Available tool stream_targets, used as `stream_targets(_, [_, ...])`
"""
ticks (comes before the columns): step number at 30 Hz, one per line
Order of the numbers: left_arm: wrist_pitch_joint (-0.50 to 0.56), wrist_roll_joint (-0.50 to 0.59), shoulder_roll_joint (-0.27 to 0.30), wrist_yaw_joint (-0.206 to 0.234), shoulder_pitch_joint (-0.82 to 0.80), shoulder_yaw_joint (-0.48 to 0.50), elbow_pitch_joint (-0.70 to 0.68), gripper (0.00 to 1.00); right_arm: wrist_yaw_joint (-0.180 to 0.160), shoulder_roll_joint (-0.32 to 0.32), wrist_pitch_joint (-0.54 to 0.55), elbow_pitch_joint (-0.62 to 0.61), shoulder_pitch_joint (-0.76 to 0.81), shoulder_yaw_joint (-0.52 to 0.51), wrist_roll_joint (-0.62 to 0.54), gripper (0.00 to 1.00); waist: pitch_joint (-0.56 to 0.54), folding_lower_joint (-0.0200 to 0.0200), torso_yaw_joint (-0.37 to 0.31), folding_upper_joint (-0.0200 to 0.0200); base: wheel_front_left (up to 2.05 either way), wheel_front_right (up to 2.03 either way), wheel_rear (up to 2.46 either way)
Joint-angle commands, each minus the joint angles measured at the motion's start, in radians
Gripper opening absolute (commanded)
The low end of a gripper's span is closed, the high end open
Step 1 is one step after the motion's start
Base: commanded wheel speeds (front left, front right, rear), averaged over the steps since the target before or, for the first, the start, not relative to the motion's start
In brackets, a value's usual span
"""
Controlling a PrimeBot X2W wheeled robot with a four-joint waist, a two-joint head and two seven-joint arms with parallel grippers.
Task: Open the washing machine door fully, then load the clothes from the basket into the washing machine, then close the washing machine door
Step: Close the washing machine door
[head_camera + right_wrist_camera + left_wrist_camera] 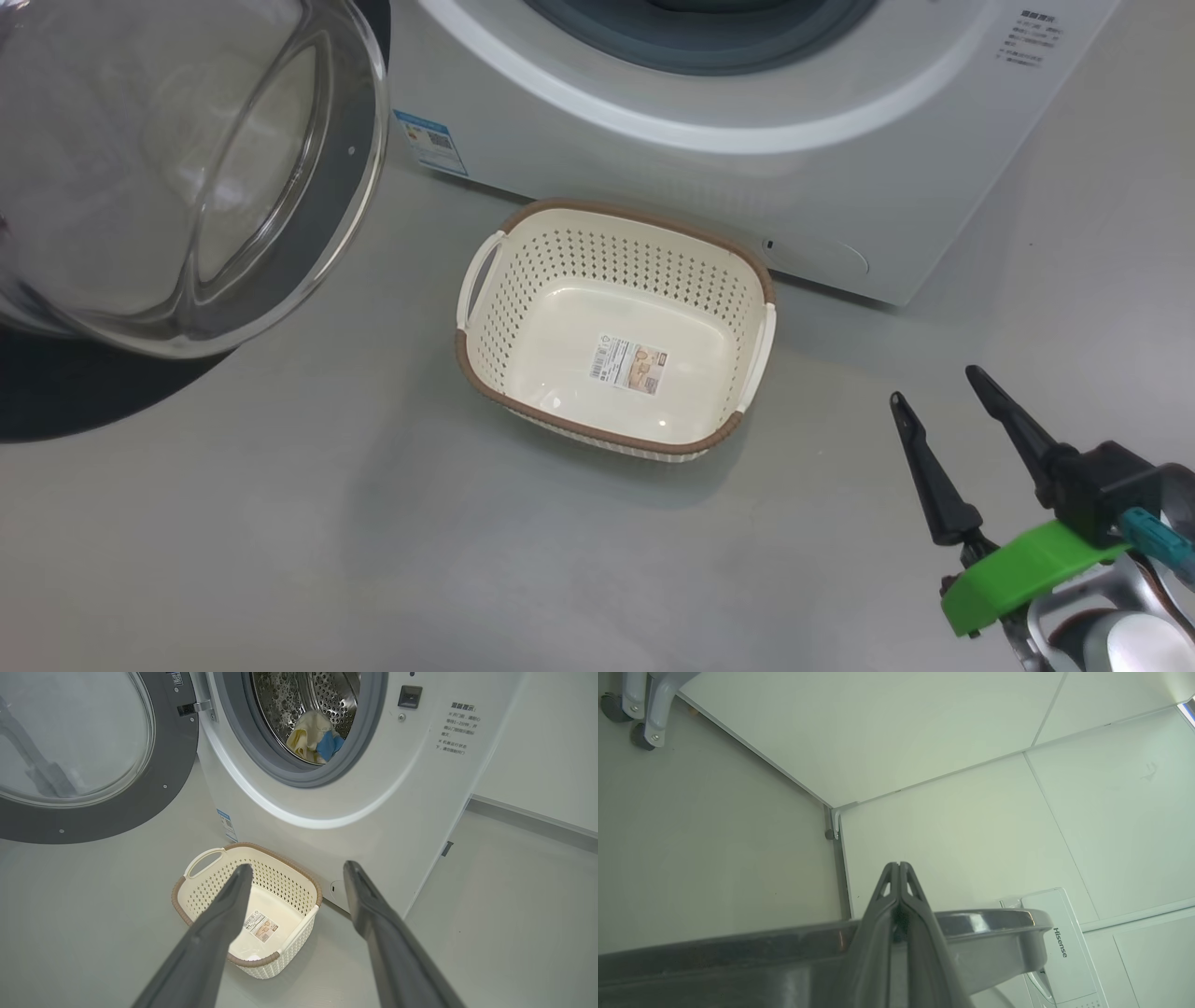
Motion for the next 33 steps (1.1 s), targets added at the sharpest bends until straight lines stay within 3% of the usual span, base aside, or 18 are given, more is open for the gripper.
stream_targets(1, [0.035,0.011,0.050,-0.002,-0.009,-0.007,-0.022,0.00,-0.003,-0.018,0.001,-0.039,-0.036,0.023,0.002,1.00,0.002,0.0000,0.001,0.0000,0.00,0.00,0.00])
stream_targets(8, [0.081,0.023,0.060,-0.002,0.003,-0.021,-0.025,0.00,-0.003,-0.017,0.000,-0.037,-0.040,0.023,0.002,1.00,0.006,0.0000,0.006,0.0000,0.00,0.00,0.00])
stream_targets(18, [-0.035,0.084,0.077,-0.002,-0.053,0.008,0.039,0.00,-0.003,-0.021,-0.001,-0.027,-0.047,0.037,0.009,1.00,0.004,0.0000,-0.004,0.0000,0.00,0.00,0.00])
stream_targets(26, [0.047,0.056,0.078,-0.002,-0.074,-0.017,0.026,0.00,-0.003,-0.019,-0.003,-0.027,-0.049,0.026,0.010,1.00,0.008,0.0000,-0.014,0.0000,0.00,0.00,0.00])
stream_targets(33, [0.116,0.002,0.045,-0.002,-0.053,-0.005,-0.049,0.00,-0.003,-0.013,-0.005,-0.020,-0.051,0.025,0.008,1.00,0.005,0.0000,-0.004,0.0000,0.00,0.00,0.00])
